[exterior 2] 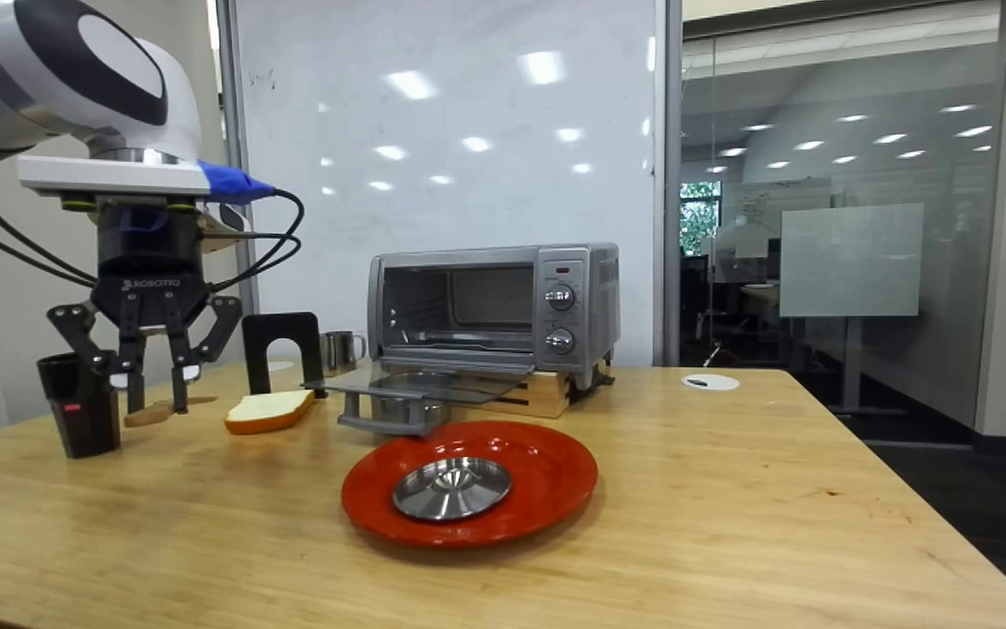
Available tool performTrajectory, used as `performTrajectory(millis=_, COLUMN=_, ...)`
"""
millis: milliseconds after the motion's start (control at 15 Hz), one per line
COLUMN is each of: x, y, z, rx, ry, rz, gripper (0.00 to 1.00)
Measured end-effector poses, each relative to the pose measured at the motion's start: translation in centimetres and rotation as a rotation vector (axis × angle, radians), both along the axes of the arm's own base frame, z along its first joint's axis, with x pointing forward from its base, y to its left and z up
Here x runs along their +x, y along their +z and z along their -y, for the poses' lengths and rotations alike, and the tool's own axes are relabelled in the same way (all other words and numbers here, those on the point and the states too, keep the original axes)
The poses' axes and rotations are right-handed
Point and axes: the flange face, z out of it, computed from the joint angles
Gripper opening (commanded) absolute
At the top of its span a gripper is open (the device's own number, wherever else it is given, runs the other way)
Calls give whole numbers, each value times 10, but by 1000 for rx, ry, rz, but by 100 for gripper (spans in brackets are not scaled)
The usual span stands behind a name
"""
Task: Use the spatula to take the bread slice out of the oven
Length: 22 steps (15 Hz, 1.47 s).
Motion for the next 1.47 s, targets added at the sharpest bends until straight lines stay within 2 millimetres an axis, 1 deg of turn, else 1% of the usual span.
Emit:
performTrajectory(millis=200, x=-2, y=-3, z=22, rx=97, ry=107, rz=72, gripper=7)
performTrajectory(millis=400, x=0, y=-9, z=41, rx=197, ry=168, rz=149, gripper=7)
performTrajectory(millis=533, x=0, y=-17, z=47, rx=244, ry=201, rz=171, gripper=7)
performTrajectory(millis=800, x=1, y=-40, z=48, rx=296, ry=258, rz=161, gripper=7)
performTrajectory(millis=867, x=0, y=-46, z=47, rx=303, ry=263, rz=150, gripper=51)
performTrajectory(millis=933, x=-1, y=-51, z=46, rx=307, ry=265, rz=140, gripper=53)
performTrajectory(millis=1000, x=-2, y=-56, z=45, rx=309, ry=265, rz=129, gripper=58)
performTrajectory(millis=1333, x=-3, y=-68, z=38, rx=311, ry=280, rz=106, gripper=94)
performTrajectory(millis=1400, x=-4, y=-70, z=37, rx=312, ry=281, rz=102, gripper=98)
performTrajectory(millis=1467, x=-4, y=-72, z=37, rx=312, ry=282, rz=98, gripper=100)
